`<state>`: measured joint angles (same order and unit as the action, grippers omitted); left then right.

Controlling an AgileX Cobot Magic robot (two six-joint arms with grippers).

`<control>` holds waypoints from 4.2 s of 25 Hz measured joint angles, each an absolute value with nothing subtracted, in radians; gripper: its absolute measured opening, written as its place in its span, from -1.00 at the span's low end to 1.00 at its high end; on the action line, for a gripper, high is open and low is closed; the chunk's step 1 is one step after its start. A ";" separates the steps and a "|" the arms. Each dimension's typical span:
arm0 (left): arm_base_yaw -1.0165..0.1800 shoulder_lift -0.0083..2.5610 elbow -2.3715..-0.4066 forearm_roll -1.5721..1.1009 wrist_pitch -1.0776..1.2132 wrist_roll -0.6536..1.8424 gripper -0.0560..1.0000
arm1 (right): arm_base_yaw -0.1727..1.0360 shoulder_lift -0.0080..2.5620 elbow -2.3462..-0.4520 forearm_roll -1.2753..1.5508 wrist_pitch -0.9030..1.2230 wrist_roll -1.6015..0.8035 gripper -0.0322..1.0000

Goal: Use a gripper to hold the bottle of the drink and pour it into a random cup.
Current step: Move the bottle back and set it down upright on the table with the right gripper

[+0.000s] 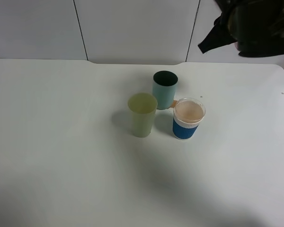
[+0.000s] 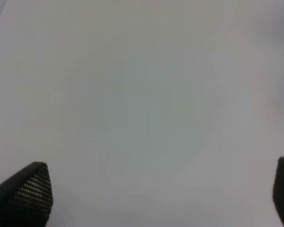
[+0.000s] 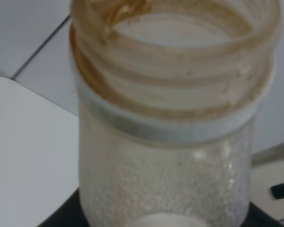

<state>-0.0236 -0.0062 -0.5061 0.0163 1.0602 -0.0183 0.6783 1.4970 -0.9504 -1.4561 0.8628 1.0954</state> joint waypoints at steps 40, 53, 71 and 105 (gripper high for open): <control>-0.024 -0.006 -0.506 0.016 1.060 -0.018 0.86 | 0.000 1.307 -0.479 -0.364 -0.340 0.137 -0.25; -0.024 -0.006 -0.506 0.016 1.060 -0.018 0.86 | 0.000 1.576 -0.393 -0.274 -0.564 0.064 -0.25; -0.024 -0.006 -0.506 0.016 1.060 -0.018 0.86 | 0.000 1.771 -0.384 -0.264 -0.825 -0.105 -0.25; -0.024 -0.006 -0.506 0.016 1.060 -0.018 0.86 | 0.000 1.781 -0.291 -0.135 -1.065 -0.069 0.74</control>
<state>-0.0236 -0.0062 -0.5061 0.0163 1.0602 -0.0183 0.0000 1.7811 -0.2914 -0.1350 -1.0645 -0.0687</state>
